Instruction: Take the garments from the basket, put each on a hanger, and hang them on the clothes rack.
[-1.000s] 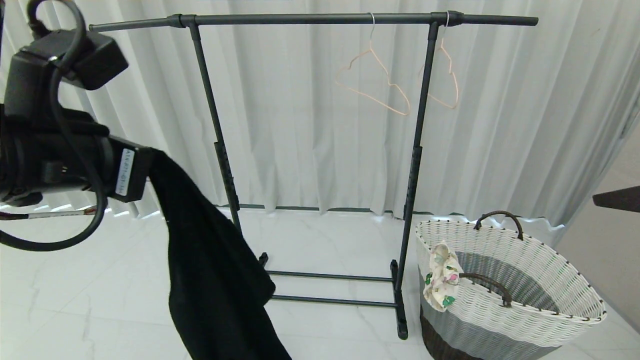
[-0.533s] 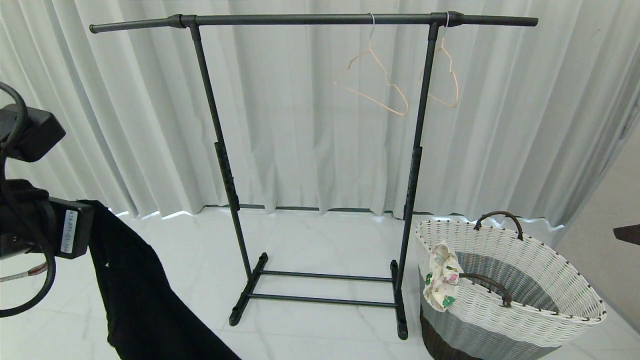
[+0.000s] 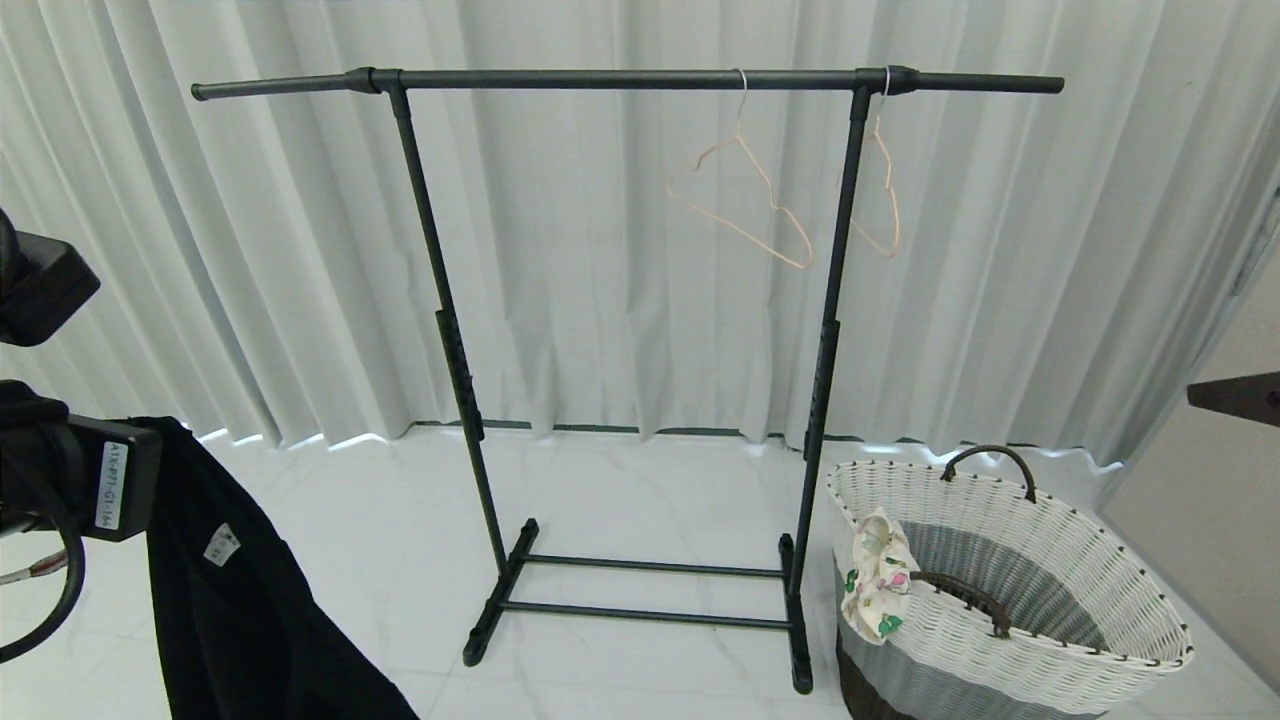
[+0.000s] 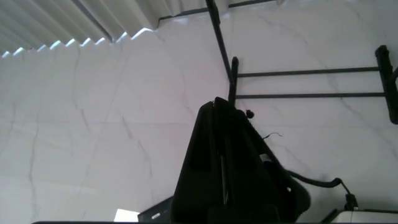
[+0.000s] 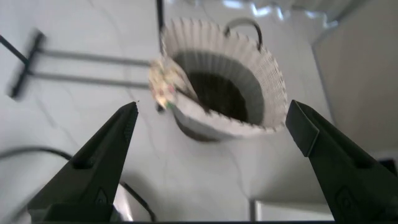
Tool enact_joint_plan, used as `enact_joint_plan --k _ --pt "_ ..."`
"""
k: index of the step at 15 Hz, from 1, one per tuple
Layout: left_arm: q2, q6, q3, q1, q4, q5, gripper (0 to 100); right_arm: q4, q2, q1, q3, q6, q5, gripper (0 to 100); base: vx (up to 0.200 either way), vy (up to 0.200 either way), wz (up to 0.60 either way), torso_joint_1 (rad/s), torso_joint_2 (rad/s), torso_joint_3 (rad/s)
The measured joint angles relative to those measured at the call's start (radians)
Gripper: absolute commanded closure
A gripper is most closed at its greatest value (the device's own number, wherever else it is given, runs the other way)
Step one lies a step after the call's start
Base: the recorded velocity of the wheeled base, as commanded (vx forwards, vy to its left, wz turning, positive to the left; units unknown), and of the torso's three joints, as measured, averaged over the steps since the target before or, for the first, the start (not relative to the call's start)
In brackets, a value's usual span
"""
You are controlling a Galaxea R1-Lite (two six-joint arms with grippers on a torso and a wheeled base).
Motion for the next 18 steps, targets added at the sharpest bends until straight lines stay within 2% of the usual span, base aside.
enact_joint_plan --k 14,17,18 --pt "-0.022 0.001 0.001 -0.001 0.001 0.0 100 -0.115 0.055 -0.001 -0.002 0.0 -0.008 0 0.0 0.0 0.0 0.204 -0.49 -0.282" --pt "-0.026 0.001 0.0 -0.003 -0.017 0.0 100 -0.167 0.063 -0.001 0.006 -0.002 -0.002 0 0.0 0.0 0.0 0.087 -0.19 -0.105" --pt "-0.027 0.001 0.0 -0.003 -0.017 -0.001 100 -0.189 0.064 -0.001 0.02 -0.004 0.004 0 0.2 0.0 0.0 0.027 -0.05 -0.032"
